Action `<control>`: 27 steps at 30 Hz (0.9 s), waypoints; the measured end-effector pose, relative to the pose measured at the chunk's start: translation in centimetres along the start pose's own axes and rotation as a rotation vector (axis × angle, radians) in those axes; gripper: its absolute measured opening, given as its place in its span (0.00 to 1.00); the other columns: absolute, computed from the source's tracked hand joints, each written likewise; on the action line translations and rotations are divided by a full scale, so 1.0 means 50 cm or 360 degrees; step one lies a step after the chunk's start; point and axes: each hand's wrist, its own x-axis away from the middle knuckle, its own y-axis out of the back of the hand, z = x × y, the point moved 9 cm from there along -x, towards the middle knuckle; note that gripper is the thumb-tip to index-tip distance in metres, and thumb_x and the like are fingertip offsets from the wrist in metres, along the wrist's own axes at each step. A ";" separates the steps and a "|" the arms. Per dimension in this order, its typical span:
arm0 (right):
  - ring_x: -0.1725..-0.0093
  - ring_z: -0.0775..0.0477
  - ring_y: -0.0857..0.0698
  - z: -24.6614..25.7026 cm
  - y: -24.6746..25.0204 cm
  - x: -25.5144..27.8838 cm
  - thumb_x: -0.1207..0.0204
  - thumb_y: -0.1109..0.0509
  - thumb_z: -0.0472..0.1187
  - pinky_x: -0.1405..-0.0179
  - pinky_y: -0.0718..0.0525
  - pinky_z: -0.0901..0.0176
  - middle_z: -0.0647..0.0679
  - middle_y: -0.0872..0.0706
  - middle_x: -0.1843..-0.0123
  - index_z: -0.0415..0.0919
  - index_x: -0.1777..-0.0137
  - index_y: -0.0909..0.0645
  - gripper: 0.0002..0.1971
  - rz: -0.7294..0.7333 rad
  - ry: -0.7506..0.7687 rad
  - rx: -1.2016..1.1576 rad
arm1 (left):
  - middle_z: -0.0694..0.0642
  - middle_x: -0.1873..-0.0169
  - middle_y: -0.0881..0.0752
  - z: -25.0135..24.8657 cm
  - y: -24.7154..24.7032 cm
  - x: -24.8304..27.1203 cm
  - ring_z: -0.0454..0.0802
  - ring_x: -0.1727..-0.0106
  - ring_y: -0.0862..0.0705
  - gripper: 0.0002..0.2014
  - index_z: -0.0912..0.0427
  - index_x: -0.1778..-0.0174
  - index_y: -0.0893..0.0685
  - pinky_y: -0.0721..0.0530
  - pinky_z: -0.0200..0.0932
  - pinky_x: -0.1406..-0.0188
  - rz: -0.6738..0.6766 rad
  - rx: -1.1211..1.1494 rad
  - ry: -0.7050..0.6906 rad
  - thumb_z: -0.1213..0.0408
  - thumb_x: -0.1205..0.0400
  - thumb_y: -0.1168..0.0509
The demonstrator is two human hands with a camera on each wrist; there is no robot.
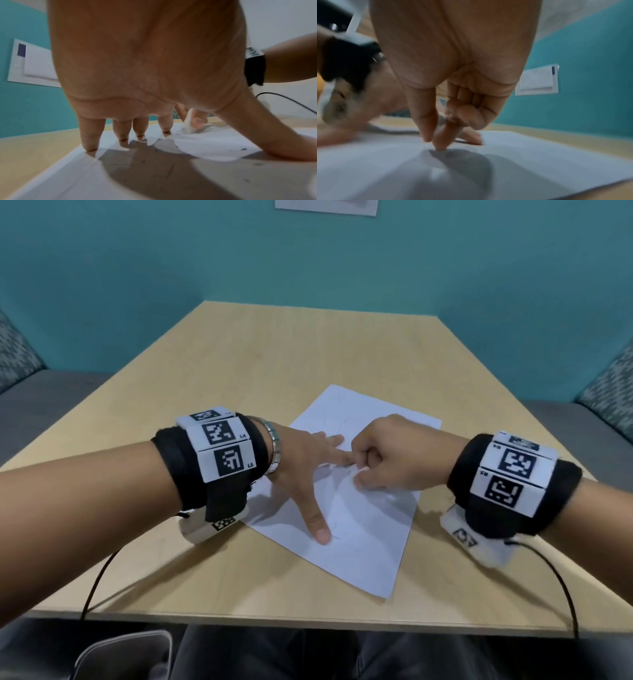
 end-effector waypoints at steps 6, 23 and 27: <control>0.75 0.60 0.22 -0.007 0.008 -0.010 0.27 0.23 0.40 0.70 0.26 0.64 0.56 0.18 0.77 0.47 0.69 0.19 0.12 -0.0022 -0.0014 0.0005 | 0.31 0.18 0.64 -0.001 0.000 0.005 0.37 0.16 0.62 0.63 0.20 0.22 0.56 0.48 0.61 0.18 0.0019 -0.0025 0.0017 0.28 0.48 0.22; 0.75 0.63 0.22 -0.016 0.001 -0.007 0.28 0.23 0.41 0.71 0.25 0.66 0.53 0.14 0.74 0.42 0.66 0.15 0.08 0.0048 -0.0028 -0.0052 | 0.36 0.16 0.63 -0.012 0.012 0.006 0.42 0.15 0.53 0.61 0.18 0.23 0.55 0.42 0.59 0.19 0.0028 -0.0139 0.0056 0.27 0.47 0.22; 0.73 0.61 0.20 0.011 -0.042 0.019 0.25 0.23 0.43 0.71 0.23 0.69 0.53 0.10 0.71 0.41 0.63 0.15 0.09 0.0328 0.0072 -0.0131 | 0.37 0.16 0.64 -0.016 0.010 0.011 0.43 0.15 0.53 0.58 0.14 0.26 0.53 0.41 0.60 0.20 0.0043 -0.0107 0.0046 0.28 0.47 0.22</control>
